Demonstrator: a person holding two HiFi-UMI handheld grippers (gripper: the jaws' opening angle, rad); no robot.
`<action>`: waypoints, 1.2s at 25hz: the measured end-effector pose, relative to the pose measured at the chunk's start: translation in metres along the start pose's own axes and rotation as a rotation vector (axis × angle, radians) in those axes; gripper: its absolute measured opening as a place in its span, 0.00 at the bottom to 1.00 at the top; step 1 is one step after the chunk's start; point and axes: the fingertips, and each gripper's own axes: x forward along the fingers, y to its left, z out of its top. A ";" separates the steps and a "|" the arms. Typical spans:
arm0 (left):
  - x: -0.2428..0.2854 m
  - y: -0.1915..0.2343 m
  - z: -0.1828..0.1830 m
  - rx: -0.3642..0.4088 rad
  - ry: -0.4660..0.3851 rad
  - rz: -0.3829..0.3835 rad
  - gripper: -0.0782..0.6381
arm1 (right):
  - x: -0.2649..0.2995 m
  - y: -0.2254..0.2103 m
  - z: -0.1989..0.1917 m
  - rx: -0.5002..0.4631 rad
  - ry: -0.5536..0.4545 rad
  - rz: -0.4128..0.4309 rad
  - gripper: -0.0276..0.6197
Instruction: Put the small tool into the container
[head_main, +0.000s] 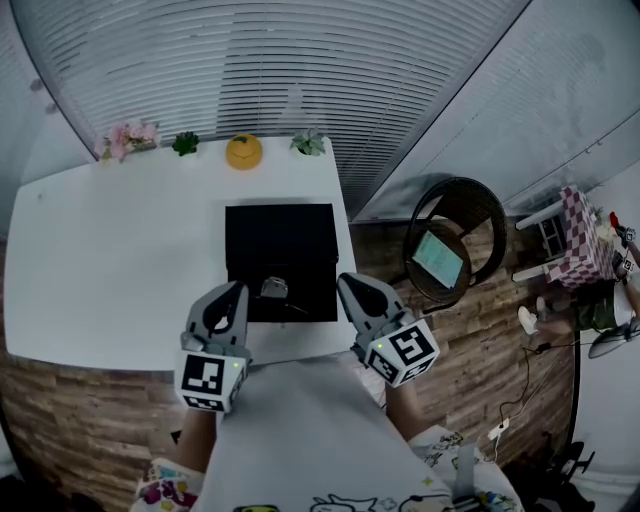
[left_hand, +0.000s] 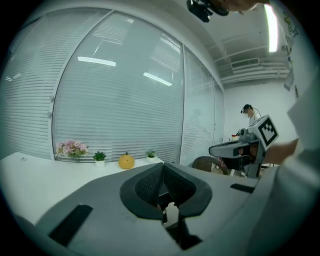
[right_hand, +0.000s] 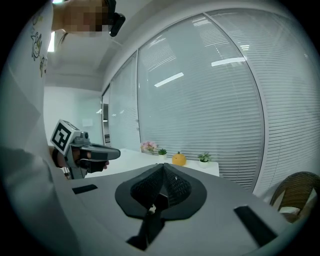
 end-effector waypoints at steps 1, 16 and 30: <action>-0.001 -0.001 -0.002 -0.005 0.003 -0.001 0.12 | -0.001 0.000 -0.001 -0.003 0.000 -0.008 0.04; -0.012 -0.002 -0.021 -0.027 0.027 0.014 0.12 | -0.008 0.002 -0.015 -0.022 0.024 -0.051 0.04; -0.011 0.000 -0.023 -0.030 0.030 0.028 0.12 | -0.009 -0.002 -0.018 -0.013 0.028 -0.058 0.04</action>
